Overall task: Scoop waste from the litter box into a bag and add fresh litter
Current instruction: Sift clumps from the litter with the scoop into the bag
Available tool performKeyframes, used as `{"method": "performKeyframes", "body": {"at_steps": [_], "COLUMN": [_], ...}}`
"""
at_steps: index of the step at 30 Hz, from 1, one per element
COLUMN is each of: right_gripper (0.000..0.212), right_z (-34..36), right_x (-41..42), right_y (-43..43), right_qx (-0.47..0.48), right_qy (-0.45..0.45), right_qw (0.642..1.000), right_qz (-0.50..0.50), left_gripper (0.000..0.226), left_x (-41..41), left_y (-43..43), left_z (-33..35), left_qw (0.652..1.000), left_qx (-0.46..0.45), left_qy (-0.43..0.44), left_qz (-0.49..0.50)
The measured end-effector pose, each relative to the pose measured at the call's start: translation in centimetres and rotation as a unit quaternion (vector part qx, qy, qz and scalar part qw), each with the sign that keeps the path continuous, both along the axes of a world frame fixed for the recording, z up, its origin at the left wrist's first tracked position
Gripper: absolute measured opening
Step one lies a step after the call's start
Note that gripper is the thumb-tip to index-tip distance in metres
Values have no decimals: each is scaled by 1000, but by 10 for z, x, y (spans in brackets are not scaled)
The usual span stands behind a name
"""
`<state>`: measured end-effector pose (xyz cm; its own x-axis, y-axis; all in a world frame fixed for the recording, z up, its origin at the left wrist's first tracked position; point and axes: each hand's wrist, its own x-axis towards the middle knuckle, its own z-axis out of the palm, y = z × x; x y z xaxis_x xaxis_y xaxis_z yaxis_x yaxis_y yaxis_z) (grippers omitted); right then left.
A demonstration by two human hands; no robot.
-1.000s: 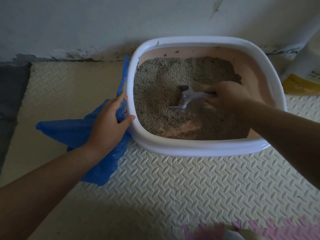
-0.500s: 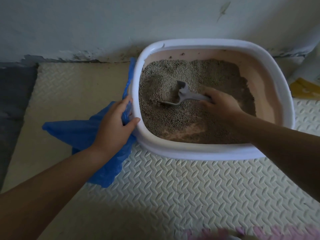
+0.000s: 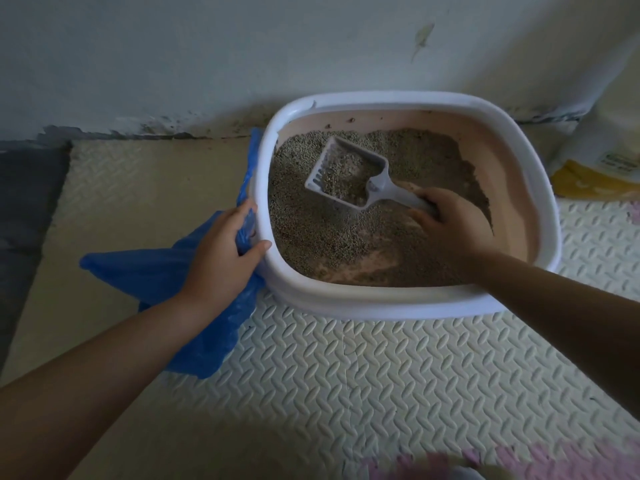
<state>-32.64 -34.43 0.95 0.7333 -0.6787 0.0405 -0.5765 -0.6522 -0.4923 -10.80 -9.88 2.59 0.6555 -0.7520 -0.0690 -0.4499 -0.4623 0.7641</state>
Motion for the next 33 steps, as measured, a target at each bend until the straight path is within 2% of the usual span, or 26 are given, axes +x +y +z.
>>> {"method": "performKeyframes", "body": {"at_steps": [8, 16, 33], "right_gripper": [26, 24, 36], "right_z": [11, 22, 24], "right_x": [-7, -5, -8], "right_y": [0, -1, -5], "right_qx": [-4, 4, 1], "right_qy": [2, -3, 19], "right_qw": [1000, 1000, 999], "right_qz": [9, -9, 30], "left_gripper": [65, 65, 65], "left_x": [0, 0, 0], "left_y": [0, 0, 1], "left_z": [1, 0, 0], "left_qw": [1000, 1000, 1000], "left_qx": [2, 7, 0], "left_qy": [-17, -28, -23], "left_qz": [-2, -2, -5]}}
